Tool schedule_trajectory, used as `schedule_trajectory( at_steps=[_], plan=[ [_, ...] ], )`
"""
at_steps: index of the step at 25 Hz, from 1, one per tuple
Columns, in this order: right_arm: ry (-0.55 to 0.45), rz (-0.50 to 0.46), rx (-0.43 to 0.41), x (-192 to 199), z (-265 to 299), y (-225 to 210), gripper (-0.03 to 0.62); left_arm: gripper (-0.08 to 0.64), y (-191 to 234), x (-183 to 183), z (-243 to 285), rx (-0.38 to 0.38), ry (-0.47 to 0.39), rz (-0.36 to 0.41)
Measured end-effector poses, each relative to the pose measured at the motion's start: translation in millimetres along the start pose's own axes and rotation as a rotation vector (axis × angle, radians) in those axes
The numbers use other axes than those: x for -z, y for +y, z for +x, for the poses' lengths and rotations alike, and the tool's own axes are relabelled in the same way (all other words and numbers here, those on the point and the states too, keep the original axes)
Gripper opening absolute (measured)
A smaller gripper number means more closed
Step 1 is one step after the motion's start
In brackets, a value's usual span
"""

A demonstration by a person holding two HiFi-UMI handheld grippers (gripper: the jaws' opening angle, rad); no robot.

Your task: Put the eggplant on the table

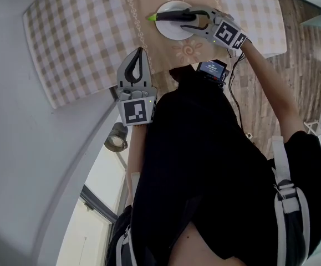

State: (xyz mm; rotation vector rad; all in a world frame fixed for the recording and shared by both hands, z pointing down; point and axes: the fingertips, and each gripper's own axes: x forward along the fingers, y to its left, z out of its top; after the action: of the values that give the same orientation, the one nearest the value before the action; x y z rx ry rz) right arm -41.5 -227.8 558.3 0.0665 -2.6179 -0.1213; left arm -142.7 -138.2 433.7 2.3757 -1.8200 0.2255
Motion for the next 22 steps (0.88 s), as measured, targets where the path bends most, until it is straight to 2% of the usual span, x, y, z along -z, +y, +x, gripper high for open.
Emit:
schedule_trajectory(
  at_steps=[10, 22],
  plan=[
    [-0.057, -0.018, 0.075, -32, -22, 2, 0.196, -0.008, -10, -9, -6, 0.026, -0.031, 0.023],
    [-0.207, -0.042, 0.246, -103, -72, 8, 0.196, -0.008, -26, -45, -4, 0.073, -0.111, 0.078]
  ],
)
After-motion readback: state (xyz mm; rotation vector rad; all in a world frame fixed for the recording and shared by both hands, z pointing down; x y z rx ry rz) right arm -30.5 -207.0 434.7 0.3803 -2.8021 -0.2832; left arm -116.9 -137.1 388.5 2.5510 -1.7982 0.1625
